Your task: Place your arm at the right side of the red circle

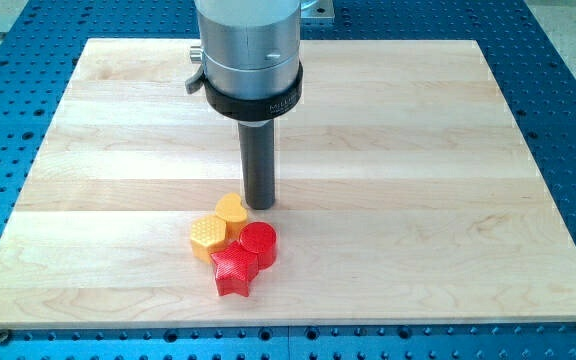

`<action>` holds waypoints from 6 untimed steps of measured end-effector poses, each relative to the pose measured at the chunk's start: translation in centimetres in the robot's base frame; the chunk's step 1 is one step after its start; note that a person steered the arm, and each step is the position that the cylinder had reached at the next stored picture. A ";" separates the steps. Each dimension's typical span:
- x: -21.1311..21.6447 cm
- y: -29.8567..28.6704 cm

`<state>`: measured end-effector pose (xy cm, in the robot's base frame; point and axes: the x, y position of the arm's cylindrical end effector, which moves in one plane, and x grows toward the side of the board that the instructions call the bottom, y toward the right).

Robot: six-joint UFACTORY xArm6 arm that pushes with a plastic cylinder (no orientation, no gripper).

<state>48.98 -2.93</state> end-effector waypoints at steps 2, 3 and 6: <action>0.0 0.0; 0.0 0.0; 1.0 9.9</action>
